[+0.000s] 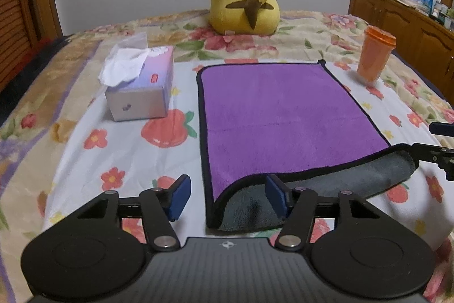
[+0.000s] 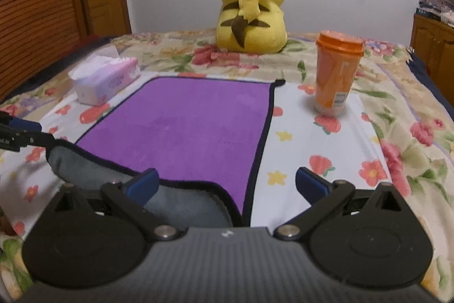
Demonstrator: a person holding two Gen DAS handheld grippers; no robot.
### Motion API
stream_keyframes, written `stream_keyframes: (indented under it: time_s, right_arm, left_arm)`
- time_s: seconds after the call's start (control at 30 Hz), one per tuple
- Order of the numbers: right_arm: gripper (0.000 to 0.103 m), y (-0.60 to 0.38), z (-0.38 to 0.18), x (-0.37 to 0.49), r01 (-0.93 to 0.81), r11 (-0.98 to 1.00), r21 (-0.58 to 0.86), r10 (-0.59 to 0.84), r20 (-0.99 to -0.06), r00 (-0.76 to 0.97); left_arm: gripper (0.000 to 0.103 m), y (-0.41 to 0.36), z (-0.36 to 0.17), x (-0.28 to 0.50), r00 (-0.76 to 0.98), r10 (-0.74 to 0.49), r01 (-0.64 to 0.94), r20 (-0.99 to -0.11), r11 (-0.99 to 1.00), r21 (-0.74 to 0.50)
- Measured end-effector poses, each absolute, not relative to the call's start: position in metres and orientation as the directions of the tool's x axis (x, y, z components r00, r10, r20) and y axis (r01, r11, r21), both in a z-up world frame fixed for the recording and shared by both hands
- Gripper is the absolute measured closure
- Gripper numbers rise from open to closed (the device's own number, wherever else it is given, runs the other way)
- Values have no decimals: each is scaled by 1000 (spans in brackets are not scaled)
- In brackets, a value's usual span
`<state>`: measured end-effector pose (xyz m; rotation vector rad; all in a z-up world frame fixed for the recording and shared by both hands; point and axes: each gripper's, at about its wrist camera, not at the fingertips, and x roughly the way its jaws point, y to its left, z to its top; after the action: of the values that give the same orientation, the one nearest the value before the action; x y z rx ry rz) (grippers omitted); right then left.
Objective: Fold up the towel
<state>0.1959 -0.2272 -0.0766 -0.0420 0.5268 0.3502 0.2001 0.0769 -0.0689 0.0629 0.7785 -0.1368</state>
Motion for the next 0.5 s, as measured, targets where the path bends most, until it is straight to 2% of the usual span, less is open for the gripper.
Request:
stream_keyframes:
  time_s: [0.23, 0.27, 0.3, 0.33, 0.5]
  right_arm:
    - [2, -229, -85, 204, -343, 936, 79, 330, -542, 773]
    - [3, -229, -87, 206, -344, 935, 86, 333, -549, 767]
    - [12, -229, -88, 207, -347, 933, 94, 338, -556, 759]
    - [16, -229, -89, 209, -353, 930, 103, 345, -571, 745]
    - [17, -230, -93, 212, -371, 917, 145, 379, -603, 702]
  left_arm:
    - [51, 80, -80, 207, 669, -117, 159, -734, 987, -12]
    - [57, 81, -82, 207, 663, -122, 160, -738, 987, -19]
    - [59, 82, -83, 208, 656, -125, 157, -744, 987, -27]
    - [62, 83, -85, 209, 650, -128, 154, -749, 987, -35]
    - [69, 83, -89, 210, 633, -140, 155, -761, 987, -53]
